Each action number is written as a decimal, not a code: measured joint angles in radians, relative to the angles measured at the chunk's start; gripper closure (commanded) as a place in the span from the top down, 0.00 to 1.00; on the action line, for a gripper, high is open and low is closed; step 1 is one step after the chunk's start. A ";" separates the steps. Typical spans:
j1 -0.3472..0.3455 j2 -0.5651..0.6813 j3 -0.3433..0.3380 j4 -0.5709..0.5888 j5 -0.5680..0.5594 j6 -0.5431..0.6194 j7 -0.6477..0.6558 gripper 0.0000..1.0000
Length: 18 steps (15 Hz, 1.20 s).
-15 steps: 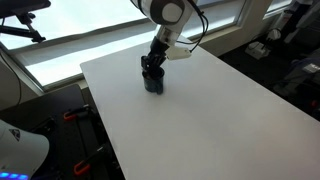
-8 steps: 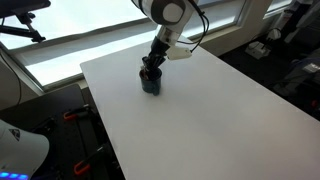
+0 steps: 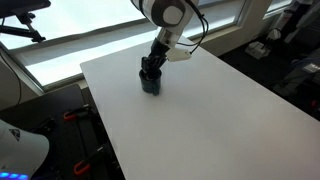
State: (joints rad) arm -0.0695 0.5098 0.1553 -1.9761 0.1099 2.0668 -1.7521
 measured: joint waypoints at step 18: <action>-0.002 0.017 0.000 0.024 0.006 -0.012 -0.094 0.47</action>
State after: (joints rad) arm -0.0718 0.5270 0.1555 -1.9519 0.1161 2.0553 -1.8456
